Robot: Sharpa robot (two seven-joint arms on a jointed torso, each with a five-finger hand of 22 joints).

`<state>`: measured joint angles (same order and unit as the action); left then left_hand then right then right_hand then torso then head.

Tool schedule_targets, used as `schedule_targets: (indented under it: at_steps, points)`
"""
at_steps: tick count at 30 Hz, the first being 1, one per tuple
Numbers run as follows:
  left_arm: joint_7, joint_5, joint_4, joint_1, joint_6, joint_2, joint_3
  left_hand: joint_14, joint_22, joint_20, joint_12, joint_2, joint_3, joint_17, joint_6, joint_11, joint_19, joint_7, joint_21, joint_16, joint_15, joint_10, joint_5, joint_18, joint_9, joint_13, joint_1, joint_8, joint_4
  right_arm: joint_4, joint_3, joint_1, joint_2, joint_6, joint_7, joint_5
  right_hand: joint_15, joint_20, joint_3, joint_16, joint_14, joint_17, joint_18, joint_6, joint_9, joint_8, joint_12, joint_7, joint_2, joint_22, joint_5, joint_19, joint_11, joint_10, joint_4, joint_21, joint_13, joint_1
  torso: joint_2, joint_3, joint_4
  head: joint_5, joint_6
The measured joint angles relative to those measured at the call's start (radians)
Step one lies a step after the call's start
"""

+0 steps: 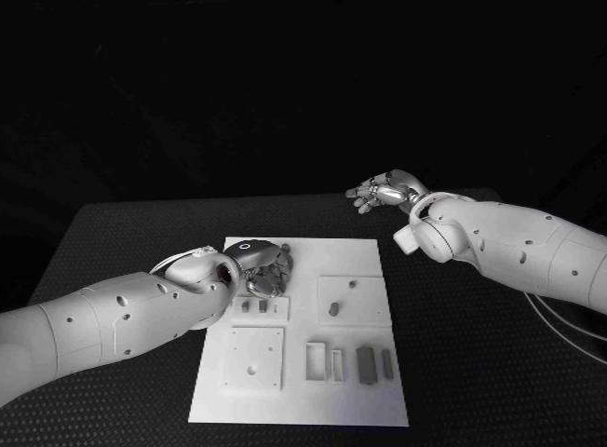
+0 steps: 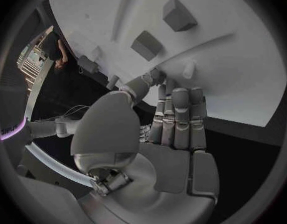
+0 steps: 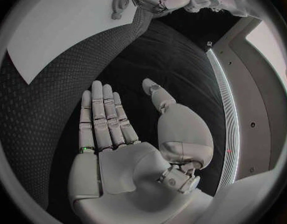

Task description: Assemble the parts on the task board

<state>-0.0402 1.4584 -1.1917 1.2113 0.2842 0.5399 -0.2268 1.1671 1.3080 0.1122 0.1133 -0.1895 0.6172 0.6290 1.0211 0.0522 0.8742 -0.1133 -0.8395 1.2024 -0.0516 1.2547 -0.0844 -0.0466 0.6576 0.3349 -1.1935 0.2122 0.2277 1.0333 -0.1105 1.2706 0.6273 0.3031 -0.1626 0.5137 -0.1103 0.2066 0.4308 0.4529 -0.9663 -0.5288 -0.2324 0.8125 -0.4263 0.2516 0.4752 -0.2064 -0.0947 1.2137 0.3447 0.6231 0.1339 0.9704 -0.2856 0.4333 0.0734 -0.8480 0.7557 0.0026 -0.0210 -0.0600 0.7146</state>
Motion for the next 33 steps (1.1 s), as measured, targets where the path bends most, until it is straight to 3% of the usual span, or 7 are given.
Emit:
schedule_targets:
  at_steps: [11,33]
  points:
    - [0.0,0.003,0.012,0.001,-0.015,-0.011,0.001,-0.002,0.0,0.0,0.011,0.007,0.0,0.001,0.0,0.001,0.0,0.0,-0.001,0.007,-0.002,0.005,0.0,0.0,-0.004,0.004,0.003,0.0,0.0,0.001,0.0,0.0,0.0,0.0,0.0,0.0,0.0,0.0,0.0,0.0,0.0,0.0,0.0,0.0,0.001,0.0,0.0,0.0,0.0,0.0,0.0,0.0,0.0,0.0,0.0,0.0,0.0,0.0,0.0,0.0005,0.0012,0.001,0.001]
    - [-0.003,0.012,0.016,-0.001,-0.019,-0.016,0.002,0.009,0.0,0.0,0.026,0.072,0.0,-0.001,0.058,-0.018,0.0,0.015,-0.02,0.029,-0.02,0.046,-0.004,0.0,-0.013,0.011,0.006,0.02,0.0,0.002,0.0,0.0,0.001,0.0,0.0,0.0,0.0,0.0,0.0,0.0,0.0,0.001,0.0,0.0,0.001,0.0,0.0,0.0,0.0,0.002,0.0,0.0,0.0,0.0,0.0,-0.004,0.0,0.0,0.0,0.0009,0.0001,-0.002,0.004]
